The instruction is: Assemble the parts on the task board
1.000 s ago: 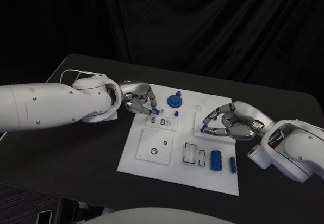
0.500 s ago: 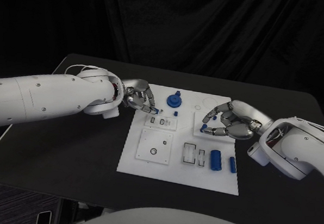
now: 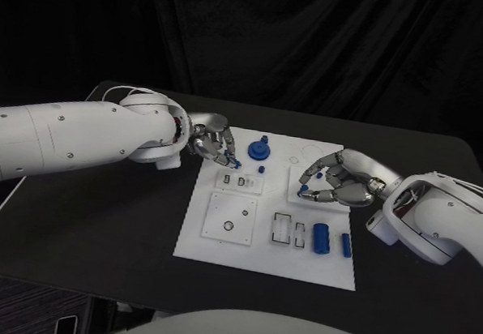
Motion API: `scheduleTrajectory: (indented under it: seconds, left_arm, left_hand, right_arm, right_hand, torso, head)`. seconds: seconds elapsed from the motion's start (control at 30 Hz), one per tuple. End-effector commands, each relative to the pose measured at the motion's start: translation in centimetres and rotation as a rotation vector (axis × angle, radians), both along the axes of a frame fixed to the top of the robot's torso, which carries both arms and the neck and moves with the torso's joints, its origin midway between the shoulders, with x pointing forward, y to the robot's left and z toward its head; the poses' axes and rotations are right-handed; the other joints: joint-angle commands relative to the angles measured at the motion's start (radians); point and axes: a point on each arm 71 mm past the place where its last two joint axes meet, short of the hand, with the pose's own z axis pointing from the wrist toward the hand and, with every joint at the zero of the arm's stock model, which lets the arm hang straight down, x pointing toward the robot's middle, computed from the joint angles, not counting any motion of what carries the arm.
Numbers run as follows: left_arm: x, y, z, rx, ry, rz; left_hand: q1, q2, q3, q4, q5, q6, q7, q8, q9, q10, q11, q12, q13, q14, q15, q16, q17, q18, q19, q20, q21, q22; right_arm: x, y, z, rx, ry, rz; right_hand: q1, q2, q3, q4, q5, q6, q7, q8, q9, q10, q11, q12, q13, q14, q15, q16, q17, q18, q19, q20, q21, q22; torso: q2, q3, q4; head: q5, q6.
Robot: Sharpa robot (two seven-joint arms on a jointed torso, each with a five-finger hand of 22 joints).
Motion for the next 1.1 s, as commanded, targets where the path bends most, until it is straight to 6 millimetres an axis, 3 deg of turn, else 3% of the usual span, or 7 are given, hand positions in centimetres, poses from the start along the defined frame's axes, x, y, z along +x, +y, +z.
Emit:
scheduleTrajectory:
  seconds: [0.03, 0.3, 0.6, 0.83, 0.93, 1.1]
  left_arm:
    - [0.0, -1.0, 1.0, 0.078, -0.217, -0.177]
    - [0.6, -1.3, 1.3, 0.223, -0.417, -0.303]
    - [1.2, -1.4, 2.2, 0.290, -0.695, -0.399]
    - [0.8, -1.8, 2.8, 0.282, -0.775, -0.379]
    - [0.8, -1.7, 2.9, 0.233, -0.747, -0.324]
    - [0.9, -1.5, 2.7, 0.075, -0.551, -0.187]
  left_hand:
    - [0.002, -0.019, 0.018, -0.013, 0.013, 0.014, -0.006, 0.004, 0.173, 0.102, -0.002, 0.004, 0.263, 0.102, -0.003, 0.003, 0.263, -0.002, 0.051, -0.004, 0.012, 0.237]
    - [-0.002, -0.028, 0.027, -0.018, 0.011, 0.021, -0.006, 0.003, 0.178, 0.102, 0.002, 0.004, 0.263, 0.102, -0.004, 0.003, 0.263, -0.006, 0.062, -0.005, 0.030, 0.243]
    - [-0.020, -0.039, 0.060, -0.024, -0.042, 0.027, -0.009, -0.015, 0.188, 0.102, 0.002, 0.004, 0.263, 0.102, -0.007, 0.003, 0.263, -0.010, 0.070, -0.005, 0.043, 0.248]
    - [-0.070, -0.039, 0.091, -0.005, -0.082, 0.034, -0.013, -0.029, 0.198, 0.102, -0.001, 0.004, 0.263, 0.102, -0.010, 0.003, 0.263, -0.011, 0.072, -0.006, 0.046, 0.248]
    - [-0.075, -0.036, 0.098, -0.004, -0.079, 0.035, -0.013, -0.031, 0.201, 0.102, -0.001, 0.004, 0.263, 0.102, -0.011, 0.003, 0.263, -0.010, 0.070, -0.008, 0.044, 0.248]
    - [-0.096, -0.039, 0.110, -0.003, -0.031, 0.041, -0.011, -0.033, 0.213, 0.102, -0.004, 0.004, 0.263, 0.102, -0.006, 0.003, 0.263, -0.007, 0.063, -0.008, 0.033, 0.244]
  right_arm:
    - [0.1, 0.0, -0.2, -0.028, 0.018, 0.003]
    - [0.4, 0.1, -0.5, -0.039, 0.030, 0.009]
    - [0.5, 0.0, -0.8, -0.050, 0.042, 0.009]
    - [0.7, -0.1, -1.1, -0.062, 0.056, 0.005]
    - [0.7, 0.0, -1.1, -0.066, 0.060, 0.006]
    - [0.7, 0.0, -1.2, -0.073, 0.068, 0.004]
  right_hand:
    - [0.010, 0.000, 0.000, 0.007, -0.004, 0.007, 0.003, 0.006, -0.001, 0.006, -0.003, -0.006, 0.073, 0.075, -0.006, -0.002, 0.155, -0.006, 0.006, -0.002, -0.003, 0.159]
    - [0.014, 0.001, 0.000, 0.007, -0.006, 0.007, 0.003, 0.006, -0.004, 0.006, -0.003, -0.006, 0.072, 0.075, -0.006, -0.002, 0.155, -0.006, 0.006, -0.003, -0.004, 0.158]
    - [0.018, 0.003, 0.000, 0.007, -0.009, 0.007, 0.003, 0.006, -0.006, 0.006, -0.003, -0.006, 0.072, 0.075, -0.006, -0.002, 0.155, -0.005, 0.005, -0.003, -0.005, 0.158]
    - [0.021, 0.006, 0.002, 0.008, -0.011, 0.008, 0.003, 0.007, -0.008, 0.005, -0.003, -0.007, 0.070, 0.074, -0.007, -0.004, 0.151, -0.005, 0.004, -0.004, -0.009, 0.156]
    - [0.022, 0.007, 0.002, 0.008, -0.011, 0.008, 0.003, 0.007, -0.009, 0.005, -0.003, -0.007, 0.069, 0.074, -0.007, -0.004, 0.151, -0.004, 0.003, -0.004, -0.011, 0.155]
    - [0.023, 0.008, 0.002, 0.008, -0.011, 0.008, 0.003, 0.007, -0.010, 0.005, -0.003, -0.007, 0.069, 0.074, -0.007, -0.005, 0.149, -0.004, 0.003, -0.004, -0.011, 0.155]
  torso:
    - [-0.001, 0.0005, -0.0012]
    - [-0.002, 0.0000, -0.0011]
    - [-0.004, -0.0018, 0.0019]
    - [-0.005, -0.0034, 0.0023]
    - [-0.004, -0.0038, 0.0017]
    - [-0.003, -0.0023, 0.0020]
  head:
    - [0.002, 0.000]
    - [0.002, 0.000]
    - [-0.007, 0.000]
    - [0.001, 0.000]
    - [0.001, 0.000]
    - [-0.003, 0.000]
